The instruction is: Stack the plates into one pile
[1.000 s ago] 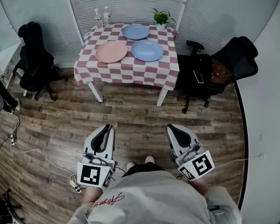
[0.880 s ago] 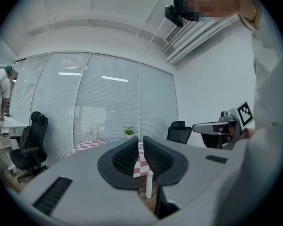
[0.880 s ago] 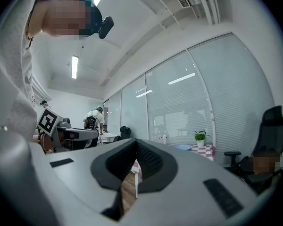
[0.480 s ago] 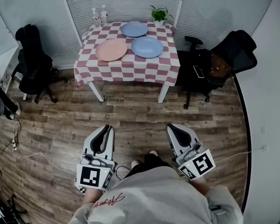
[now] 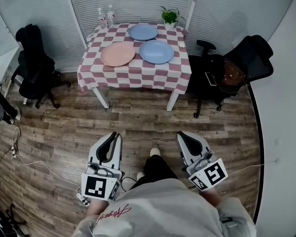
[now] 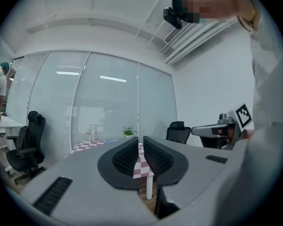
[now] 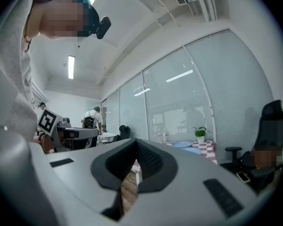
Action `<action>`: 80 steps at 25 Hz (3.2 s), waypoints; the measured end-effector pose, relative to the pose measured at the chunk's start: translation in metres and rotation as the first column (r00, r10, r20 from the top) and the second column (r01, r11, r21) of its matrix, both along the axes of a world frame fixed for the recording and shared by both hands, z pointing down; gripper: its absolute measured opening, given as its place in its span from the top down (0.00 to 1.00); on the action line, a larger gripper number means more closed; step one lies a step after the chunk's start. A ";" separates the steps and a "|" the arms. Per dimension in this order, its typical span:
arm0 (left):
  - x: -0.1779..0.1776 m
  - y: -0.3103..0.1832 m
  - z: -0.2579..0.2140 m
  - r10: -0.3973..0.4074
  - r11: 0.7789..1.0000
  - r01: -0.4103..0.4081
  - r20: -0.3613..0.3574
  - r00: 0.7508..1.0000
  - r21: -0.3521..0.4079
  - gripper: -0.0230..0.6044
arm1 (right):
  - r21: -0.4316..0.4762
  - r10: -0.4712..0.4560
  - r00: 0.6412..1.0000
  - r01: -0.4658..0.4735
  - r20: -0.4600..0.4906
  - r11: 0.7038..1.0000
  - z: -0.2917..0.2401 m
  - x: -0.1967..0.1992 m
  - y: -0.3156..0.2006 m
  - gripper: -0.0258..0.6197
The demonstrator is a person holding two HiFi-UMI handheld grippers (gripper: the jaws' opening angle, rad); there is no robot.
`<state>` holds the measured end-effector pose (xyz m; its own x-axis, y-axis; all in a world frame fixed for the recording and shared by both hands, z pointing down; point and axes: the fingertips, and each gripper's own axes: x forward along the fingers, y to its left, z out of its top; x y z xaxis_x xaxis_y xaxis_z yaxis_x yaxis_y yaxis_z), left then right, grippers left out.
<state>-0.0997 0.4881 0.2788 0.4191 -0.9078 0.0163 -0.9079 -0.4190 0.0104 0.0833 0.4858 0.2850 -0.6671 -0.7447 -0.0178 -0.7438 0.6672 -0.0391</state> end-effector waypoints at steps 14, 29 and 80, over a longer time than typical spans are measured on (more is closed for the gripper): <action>-0.004 -0.086 -0.009 -0.078 0.997 0.078 0.002 0.997 0.025 0.89 | 0.030 -0.032 0.999 0.032 0.005 0.999 -0.012 0.007 -0.103 0.94; 0.023 -0.170 -0.013 -0.122 0.992 0.121 0.006 0.993 0.033 0.89 | 0.043 -0.088 0.996 0.087 0.026 0.995 -0.016 0.033 -0.191 0.94; 0.001 -0.272 -0.017 -0.198 0.978 0.196 0.014 0.980 0.076 0.89 | 0.051 -0.127 0.991 0.129 -0.040 0.990 -0.001 0.021 -0.304 0.94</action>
<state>-0.0987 0.2158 0.2619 0.2323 -0.9715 -0.0471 -0.9724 -0.2308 -0.0343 0.1047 0.1817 0.2840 -0.7576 -0.6521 -0.0291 -0.6527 0.7572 0.0246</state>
